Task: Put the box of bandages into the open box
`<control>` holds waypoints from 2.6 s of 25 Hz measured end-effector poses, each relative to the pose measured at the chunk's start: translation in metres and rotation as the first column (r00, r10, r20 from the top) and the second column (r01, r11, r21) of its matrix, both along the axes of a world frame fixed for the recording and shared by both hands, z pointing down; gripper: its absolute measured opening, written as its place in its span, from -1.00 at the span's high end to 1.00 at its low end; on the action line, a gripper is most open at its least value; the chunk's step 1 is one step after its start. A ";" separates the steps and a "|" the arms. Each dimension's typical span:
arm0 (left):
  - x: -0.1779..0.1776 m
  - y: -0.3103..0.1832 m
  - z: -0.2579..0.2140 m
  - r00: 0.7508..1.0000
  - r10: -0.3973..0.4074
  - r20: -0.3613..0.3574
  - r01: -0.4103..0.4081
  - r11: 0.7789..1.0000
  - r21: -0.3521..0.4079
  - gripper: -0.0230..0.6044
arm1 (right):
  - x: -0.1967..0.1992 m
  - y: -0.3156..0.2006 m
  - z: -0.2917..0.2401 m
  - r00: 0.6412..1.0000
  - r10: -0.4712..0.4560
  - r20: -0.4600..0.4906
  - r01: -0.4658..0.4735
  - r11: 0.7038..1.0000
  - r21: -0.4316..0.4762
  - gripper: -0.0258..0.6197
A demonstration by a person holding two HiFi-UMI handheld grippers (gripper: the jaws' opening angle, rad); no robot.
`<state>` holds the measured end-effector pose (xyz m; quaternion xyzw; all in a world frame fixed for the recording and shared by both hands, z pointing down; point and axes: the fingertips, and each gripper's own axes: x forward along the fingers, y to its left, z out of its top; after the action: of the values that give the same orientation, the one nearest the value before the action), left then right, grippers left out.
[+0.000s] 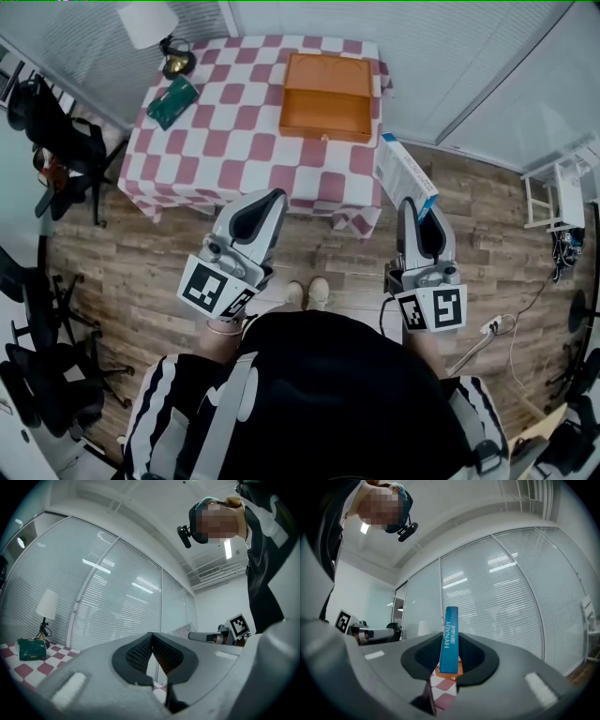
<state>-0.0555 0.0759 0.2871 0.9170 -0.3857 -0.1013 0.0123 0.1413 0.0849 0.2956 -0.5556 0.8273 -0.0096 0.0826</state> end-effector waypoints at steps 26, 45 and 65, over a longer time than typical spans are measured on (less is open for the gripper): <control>0.002 -0.057 0.019 1.000 0.010 0.005 -0.010 1.000 -0.029 0.93 | -0.001 -0.062 0.017 1.000 -0.012 -0.008 0.012 1.000 -0.019 0.68; -0.003 -0.152 0.022 0.998 0.057 0.002 -0.057 0.998 -0.029 0.93 | -0.010 -0.149 0.019 0.999 0.018 -0.031 -0.019 1.000 -0.016 0.68; -0.008 -0.230 0.011 0.994 0.111 0.015 -0.111 0.994 -0.023 0.93 | -0.020 -0.220 0.009 0.998 0.057 -0.029 -0.057 0.998 -0.011 0.68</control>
<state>-0.0640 -0.1542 0.2983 0.9376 -0.3352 -0.0887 0.0251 0.1212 -0.1351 0.3049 -0.5795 0.8122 -0.0041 0.0679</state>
